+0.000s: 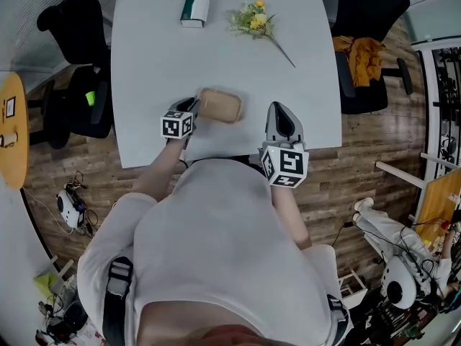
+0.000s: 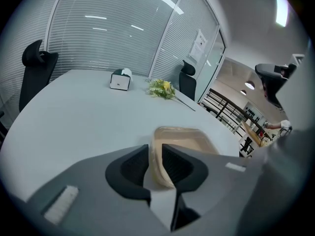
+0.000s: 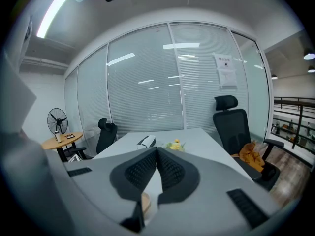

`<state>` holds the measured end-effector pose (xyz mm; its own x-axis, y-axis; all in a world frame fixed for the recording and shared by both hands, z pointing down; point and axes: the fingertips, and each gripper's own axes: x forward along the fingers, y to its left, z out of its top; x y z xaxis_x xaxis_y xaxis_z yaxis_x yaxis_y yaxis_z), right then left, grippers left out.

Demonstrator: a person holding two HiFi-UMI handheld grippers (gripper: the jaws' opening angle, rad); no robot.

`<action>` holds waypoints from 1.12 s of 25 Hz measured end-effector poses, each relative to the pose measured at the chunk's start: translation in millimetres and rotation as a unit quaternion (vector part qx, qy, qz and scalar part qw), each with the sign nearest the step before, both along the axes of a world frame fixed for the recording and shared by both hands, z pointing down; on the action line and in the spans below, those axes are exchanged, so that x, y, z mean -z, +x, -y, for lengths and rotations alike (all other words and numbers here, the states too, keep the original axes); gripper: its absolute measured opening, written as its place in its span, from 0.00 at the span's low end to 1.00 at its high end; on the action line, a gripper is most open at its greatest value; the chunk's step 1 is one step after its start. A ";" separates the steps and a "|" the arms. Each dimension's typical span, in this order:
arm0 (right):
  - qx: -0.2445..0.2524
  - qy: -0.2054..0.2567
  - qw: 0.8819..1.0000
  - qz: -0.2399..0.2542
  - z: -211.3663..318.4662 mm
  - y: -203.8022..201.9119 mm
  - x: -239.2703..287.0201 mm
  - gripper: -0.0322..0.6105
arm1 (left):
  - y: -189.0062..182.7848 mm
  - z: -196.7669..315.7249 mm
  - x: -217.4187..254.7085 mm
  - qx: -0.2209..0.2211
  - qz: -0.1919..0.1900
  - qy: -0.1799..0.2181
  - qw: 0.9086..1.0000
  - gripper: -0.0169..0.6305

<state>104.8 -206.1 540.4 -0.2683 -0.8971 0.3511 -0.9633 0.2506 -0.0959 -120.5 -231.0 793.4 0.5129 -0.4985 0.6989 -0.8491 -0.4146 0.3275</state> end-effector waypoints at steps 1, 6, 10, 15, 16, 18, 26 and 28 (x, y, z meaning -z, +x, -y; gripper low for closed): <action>0.001 0.000 1.000 0.000 0.5 -0.5 -0.3 0.06 | 1.0 -0.3 0.3 -0.002 -0.003 0.000 1.000 0.16; 0.006 -0.003 1.000 0.001 1.5 -2.7 0.2 0.06 | 1.7 -0.7 2.0 0.001 -0.003 0.000 1.000 0.12; 0.006 -0.002 1.000 0.002 2.1 -2.0 0.2 0.06 | 2.8 -0.1 0.8 -0.014 0.018 0.000 1.000 0.07; 0.004 -0.002 1.000 0.002 -1.5 -0.2 -0.6 0.06 | 3.8 0.1 2.0 -0.014 0.029 0.007 0.999 0.06; 0.003 -0.002 1.000 0.002 -2.9 0.3 -0.4 0.06 | 4.3 0.0 3.3 -0.015 0.030 0.010 0.999 0.06; 0.003 -0.002 1.000 0.003 -5.0 0.8 0.2 0.06 | 4.1 0.4 7.3 -0.013 0.029 0.018 0.999 0.06; 0.008 0.001 1.000 0.005 -7.4 -0.3 2.8 0.06 | -0.3 6.1 29.4 0.009 0.015 0.051 0.999 0.06; 0.010 0.002 1.000 0.006 -8.1 -1.2 3.5 0.06 | -1.3 7.7 36.5 0.016 0.009 0.061 0.998 0.06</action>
<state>103.6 -198.0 536.9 -0.2902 -0.8931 0.3436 -0.9570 0.2704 -0.1054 -121.8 -238.7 757.0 0.4831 -0.5960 0.6414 -0.8678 -0.4235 0.2601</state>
